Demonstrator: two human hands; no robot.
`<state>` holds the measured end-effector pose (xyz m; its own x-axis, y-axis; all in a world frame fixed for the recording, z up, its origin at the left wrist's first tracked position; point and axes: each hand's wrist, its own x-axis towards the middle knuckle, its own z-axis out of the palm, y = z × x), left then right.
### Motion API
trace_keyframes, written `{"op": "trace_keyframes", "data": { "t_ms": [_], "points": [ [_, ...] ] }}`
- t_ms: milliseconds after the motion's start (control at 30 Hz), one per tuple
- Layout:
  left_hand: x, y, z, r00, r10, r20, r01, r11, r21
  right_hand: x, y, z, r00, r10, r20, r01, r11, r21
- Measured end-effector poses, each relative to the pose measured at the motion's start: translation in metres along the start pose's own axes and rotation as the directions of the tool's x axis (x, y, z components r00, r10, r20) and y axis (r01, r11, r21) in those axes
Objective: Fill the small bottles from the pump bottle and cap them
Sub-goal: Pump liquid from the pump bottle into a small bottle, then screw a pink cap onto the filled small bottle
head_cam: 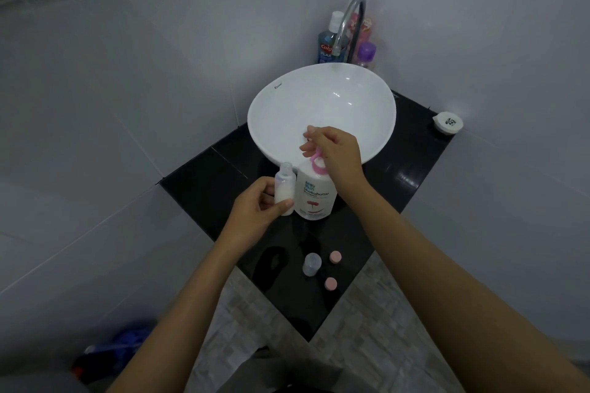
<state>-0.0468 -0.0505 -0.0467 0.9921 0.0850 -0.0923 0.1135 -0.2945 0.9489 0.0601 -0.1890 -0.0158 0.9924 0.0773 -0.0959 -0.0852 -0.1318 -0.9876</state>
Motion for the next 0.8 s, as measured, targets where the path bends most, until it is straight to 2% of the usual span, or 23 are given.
{"op": "trace_keyframes", "data": {
  "t_ms": [233,367,400,533,800],
  "points": [
    [-0.014,-0.049,0.010,0.989,-0.146,-0.017,0.147,0.983,0.108,-0.003,-0.001,-0.001,0.998,-0.018,-0.053,0.018,1.000,0.003],
    [-0.028,-0.088,0.020,0.985,-0.171,-0.009,0.163,0.920,0.356,-0.005,0.002,-0.004,0.998,-0.022,-0.063,0.022,1.000,-0.008],
    [-0.032,-0.096,0.023,0.986,-0.165,0.000,0.153,0.915,0.373,-0.006,0.003,-0.005,0.998,-0.020,-0.064,0.019,1.000,-0.013],
    [-0.044,-0.119,0.034,0.982,-0.178,0.054,0.144,0.909,0.392,-0.008,0.005,-0.007,0.998,-0.024,-0.063,0.022,0.999,-0.036],
    [-0.046,-0.127,0.041,0.985,-0.168,0.048,0.136,0.908,0.396,-0.009,0.007,-0.010,0.998,-0.030,-0.062,0.027,0.998,-0.052]
  ]
}}
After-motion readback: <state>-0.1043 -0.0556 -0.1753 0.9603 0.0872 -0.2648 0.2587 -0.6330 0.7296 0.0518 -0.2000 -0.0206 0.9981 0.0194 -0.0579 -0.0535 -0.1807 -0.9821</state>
